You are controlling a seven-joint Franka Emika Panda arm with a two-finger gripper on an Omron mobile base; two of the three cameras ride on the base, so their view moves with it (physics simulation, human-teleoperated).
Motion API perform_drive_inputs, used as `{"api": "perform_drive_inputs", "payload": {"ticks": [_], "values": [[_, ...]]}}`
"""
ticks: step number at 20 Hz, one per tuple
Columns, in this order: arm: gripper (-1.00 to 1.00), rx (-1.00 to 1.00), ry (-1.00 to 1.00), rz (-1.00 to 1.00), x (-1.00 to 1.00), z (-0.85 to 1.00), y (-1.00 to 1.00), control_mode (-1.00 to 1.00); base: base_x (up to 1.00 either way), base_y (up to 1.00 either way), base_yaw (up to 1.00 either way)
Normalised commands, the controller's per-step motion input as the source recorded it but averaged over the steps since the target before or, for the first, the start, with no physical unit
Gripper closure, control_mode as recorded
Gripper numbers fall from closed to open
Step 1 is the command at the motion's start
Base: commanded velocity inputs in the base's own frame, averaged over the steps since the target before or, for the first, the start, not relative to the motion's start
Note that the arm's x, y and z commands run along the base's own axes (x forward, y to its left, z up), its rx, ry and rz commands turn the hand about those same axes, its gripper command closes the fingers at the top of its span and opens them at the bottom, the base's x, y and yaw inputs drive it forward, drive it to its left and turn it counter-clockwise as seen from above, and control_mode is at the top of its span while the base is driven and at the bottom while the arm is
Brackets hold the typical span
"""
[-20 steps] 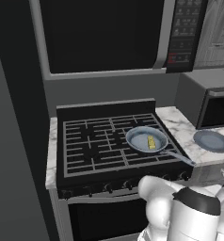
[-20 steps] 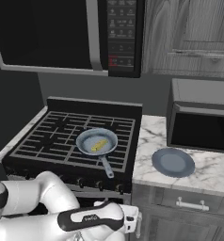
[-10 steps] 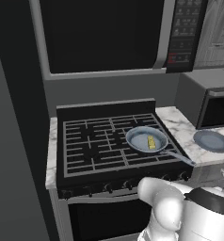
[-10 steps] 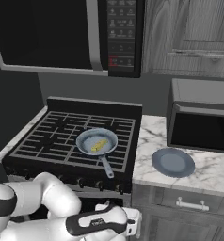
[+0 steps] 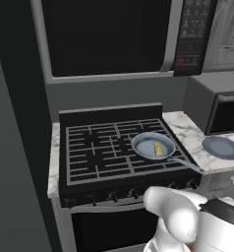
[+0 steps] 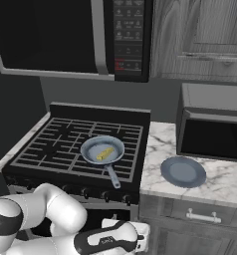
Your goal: Pick up the butter stick and place it in the pan. Then turn on the burner for the pan.
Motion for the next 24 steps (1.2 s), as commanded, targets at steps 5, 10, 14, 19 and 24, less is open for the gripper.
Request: {"api": "perform_drive_inputs", "payload": {"ticks": [5, 10, 14, 19, 24], "values": [[-1.00, 0.00, 0.00, 0.00, 0.00, 0.00, 0.00, -1.00, 0.00, 0.00, 0.00], [-1.00, 0.00, 0.00, 0.00, 0.00, 0.00, 0.00, -1.00, 0.00, 0.00, 0.00], [-1.00, 0.00, 0.00, 0.00, 0.02, 0.00, 0.00, -1.00, 0.00, 0.00, 0.00], [-1.00, 0.00, 0.00, 0.00, 0.05, 0.00, 0.00, -1.00, 0.00, 0.00, 0.00], [-1.00, 0.00, 0.00, -0.01, 0.07, 0.00, 0.00, -1.00, 0.00, 0.00, 0.00]]}}
